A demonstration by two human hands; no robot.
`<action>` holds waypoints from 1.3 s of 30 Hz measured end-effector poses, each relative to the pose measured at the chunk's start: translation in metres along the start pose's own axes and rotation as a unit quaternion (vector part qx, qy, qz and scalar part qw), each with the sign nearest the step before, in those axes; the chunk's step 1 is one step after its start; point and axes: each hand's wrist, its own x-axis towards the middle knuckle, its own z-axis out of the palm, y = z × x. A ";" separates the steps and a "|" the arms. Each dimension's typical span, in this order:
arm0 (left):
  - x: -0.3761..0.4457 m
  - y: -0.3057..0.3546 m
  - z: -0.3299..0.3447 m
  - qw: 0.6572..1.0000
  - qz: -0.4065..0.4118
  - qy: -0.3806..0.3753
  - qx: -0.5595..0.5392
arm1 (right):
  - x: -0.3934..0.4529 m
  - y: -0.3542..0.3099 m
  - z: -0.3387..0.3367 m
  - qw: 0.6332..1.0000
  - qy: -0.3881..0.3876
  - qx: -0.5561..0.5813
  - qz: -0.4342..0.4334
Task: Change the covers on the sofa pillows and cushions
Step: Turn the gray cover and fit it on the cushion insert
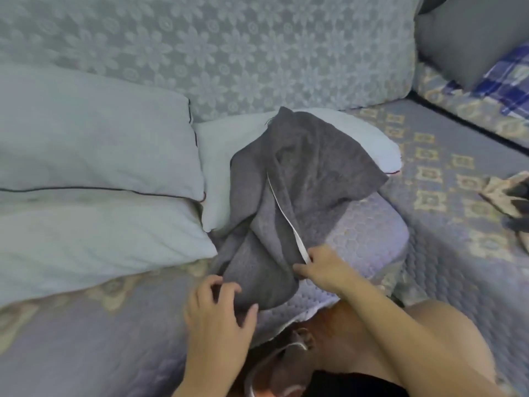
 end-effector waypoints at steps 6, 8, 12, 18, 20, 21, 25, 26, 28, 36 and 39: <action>-0.010 0.044 -0.012 0.991 0.006 -0.131 -0.038 | -0.046 -0.046 -0.009 0.966 0.064 0.218 -0.121; -0.005 0.062 -0.007 0.980 -0.061 -0.127 -0.141 | -0.059 -0.061 -0.002 0.957 0.053 0.234 -0.163; 0.029 0.052 0.005 0.966 -0.116 -0.033 -0.228 | -0.053 -0.066 0.014 0.945 0.016 0.087 -0.316; 0.085 0.034 0.010 0.932 -0.192 -0.016 -0.306 | -0.033 -0.069 0.020 0.924 -0.058 0.080 -0.369; 0.089 0.033 0.009 0.889 -0.237 0.021 -0.390 | -0.025 -0.066 0.023 0.929 0.037 0.126 -0.347; 0.090 0.033 0.006 0.866 -0.261 0.033 -0.425 | -0.020 -0.062 0.024 0.932 0.092 0.124 -0.328; 0.089 0.035 -0.012 0.742 -0.368 0.015 -0.561 | -0.005 -0.043 0.017 0.950 0.160 -0.005 -0.266; 0.087 0.035 -0.016 0.717 -0.377 -0.001 -0.586 | -0.002 -0.039 0.018 0.949 0.160 -0.047 -0.268; 0.081 0.035 -0.026 0.706 -0.369 -0.029 -0.604 | 0.002 -0.031 0.023 0.946 0.155 -0.098 -0.266; 0.085 0.006 -0.055 0.642 -0.416 -0.067 -0.641 | 0.014 -0.023 -0.042 0.906 0.407 0.001 -0.118; 0.088 -0.002 -0.066 0.693 -0.396 -0.045 -0.600 | 0.026 -0.006 -0.082 0.888 0.438 0.136 0.007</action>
